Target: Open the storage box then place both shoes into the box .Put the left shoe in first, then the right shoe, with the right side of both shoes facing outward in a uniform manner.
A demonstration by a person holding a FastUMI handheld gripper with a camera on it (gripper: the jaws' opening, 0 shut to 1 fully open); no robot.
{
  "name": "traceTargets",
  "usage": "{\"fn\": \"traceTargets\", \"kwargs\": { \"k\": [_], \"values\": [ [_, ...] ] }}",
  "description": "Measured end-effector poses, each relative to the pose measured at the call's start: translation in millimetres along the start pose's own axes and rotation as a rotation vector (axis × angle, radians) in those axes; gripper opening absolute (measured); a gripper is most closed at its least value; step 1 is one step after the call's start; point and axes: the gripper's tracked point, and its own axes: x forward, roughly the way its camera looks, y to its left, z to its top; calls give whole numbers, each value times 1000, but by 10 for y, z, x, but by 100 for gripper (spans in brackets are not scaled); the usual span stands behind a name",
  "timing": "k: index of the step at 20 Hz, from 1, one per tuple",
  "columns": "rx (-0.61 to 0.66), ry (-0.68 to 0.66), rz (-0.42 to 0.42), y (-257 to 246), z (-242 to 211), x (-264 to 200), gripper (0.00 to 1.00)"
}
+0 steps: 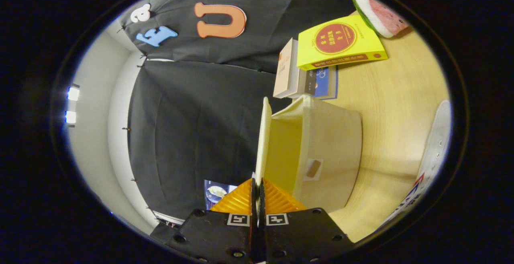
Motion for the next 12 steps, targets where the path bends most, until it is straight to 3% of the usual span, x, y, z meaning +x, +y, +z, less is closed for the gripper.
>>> {"fn": "traceTargets", "kwargs": {
  "k": [6,12],
  "values": [
    [-38,-33,-34,644,168,238,0],
    [-105,9,-71,1356,116,789,0]
  ]
}}
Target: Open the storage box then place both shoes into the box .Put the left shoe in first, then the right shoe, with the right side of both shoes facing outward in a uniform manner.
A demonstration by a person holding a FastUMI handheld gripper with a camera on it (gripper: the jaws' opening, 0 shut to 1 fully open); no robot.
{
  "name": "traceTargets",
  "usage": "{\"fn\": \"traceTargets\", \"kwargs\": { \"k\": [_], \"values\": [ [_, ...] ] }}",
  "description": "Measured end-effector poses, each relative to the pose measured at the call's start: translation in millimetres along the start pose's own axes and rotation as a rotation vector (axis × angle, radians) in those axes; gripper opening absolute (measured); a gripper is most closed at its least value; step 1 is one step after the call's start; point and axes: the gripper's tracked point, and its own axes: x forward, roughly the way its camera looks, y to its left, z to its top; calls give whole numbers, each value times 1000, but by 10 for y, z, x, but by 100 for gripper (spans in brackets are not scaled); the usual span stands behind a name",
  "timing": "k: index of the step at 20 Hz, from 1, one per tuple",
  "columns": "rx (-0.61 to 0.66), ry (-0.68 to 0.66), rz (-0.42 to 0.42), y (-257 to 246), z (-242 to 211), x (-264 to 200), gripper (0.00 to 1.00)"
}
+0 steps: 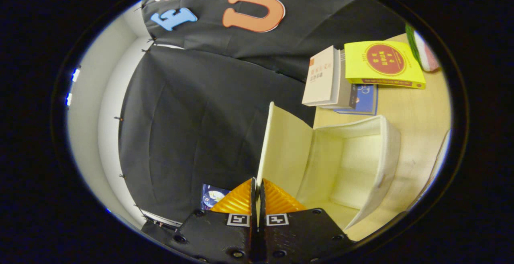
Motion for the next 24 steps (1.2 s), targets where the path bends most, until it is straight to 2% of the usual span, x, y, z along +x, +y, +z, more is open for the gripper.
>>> {"fn": "traceTargets", "kwargs": {
  "k": [6,7,9,14,18,24],
  "values": [
    [-74,20,-46,477,-30,697,6],
    [-86,30,-32,572,-48,752,7],
    [-110,59,-30,727,-142,924,37],
    [-215,85,-157,611,-280,902,95],
    [-245,66,-244,238,-346,446,95],
    [-243,3,-527,-989,-437,-750,95]
  ]
}}
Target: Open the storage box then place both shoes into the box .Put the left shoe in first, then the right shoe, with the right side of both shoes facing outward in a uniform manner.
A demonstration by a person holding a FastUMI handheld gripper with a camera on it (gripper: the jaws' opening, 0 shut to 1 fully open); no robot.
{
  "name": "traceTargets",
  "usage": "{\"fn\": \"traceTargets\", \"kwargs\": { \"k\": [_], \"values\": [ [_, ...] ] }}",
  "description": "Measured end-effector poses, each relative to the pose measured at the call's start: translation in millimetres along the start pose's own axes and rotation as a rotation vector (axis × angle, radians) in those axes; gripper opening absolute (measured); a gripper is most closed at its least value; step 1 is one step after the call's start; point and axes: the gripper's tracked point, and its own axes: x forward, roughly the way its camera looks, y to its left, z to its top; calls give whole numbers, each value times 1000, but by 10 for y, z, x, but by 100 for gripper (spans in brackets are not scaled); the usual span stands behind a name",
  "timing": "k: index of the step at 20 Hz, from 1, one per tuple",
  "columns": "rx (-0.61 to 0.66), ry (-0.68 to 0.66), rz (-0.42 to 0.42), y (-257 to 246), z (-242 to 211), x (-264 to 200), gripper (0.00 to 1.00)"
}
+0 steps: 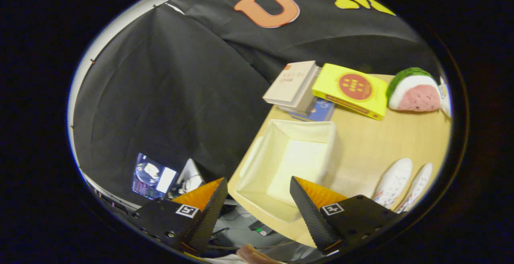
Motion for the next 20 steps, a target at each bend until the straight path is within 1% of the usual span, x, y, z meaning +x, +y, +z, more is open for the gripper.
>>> {"fn": "traceTargets", "kwargs": {
  "k": [6,9,11,13,14,16,17,18,19,20],
  "values": [
    [100,27,-292,-1601,-577,-273,94],
    [138,78,-385,-2189,-907,-246,94],
    [152,109,-428,-2445,-1074,-199,94],
    [137,131,-476,-2652,-1197,-118,94],
    [127,144,-507,-2759,-1262,-56,92],
    [128,175,-544,-2880,-1362,51,84],
    [128,185,-559,-2935,-1394,105,81],
    [139,190,-556,-2958,-1415,183,70],
    [166,204,-521,-2906,-1436,258,58],
    [197,181,-466,-2851,-1399,333,46]
  ]
}}
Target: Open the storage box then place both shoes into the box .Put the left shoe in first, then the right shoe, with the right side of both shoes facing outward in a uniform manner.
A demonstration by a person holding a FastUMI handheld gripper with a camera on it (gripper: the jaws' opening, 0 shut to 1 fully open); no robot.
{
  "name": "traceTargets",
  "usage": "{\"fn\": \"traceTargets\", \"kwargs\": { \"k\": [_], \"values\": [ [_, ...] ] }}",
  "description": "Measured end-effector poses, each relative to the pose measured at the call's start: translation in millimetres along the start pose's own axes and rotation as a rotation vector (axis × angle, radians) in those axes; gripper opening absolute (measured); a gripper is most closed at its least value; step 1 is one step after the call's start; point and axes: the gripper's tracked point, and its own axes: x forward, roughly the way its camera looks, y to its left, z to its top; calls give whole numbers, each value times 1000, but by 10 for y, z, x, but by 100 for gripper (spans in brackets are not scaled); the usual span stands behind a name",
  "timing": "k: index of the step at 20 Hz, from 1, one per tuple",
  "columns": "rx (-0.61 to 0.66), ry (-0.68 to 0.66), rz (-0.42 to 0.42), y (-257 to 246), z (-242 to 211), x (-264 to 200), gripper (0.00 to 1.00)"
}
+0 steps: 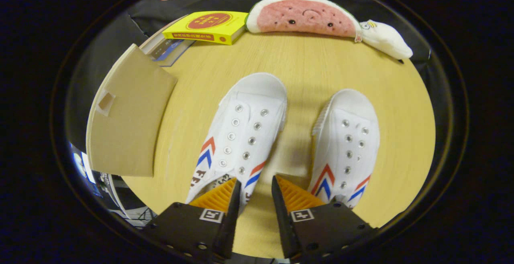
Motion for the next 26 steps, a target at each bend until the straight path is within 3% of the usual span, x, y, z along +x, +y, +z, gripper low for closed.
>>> {"fn": "traceTargets", "kwargs": {
  "k": [2,3,4,10,15,21,26],
  "values": [
    [49,12,35,12,-2,-28,13],
    [73,16,51,15,5,18,12],
    [97,24,63,14,-30,11,1],
    [216,-23,166,89,-42,-424,1],
    [144,-143,222,460,203,-1221,1],
    [12,-260,288,1588,579,-2041,1],
    [-5,-247,313,2614,696,-1775,1]
  ]
}}
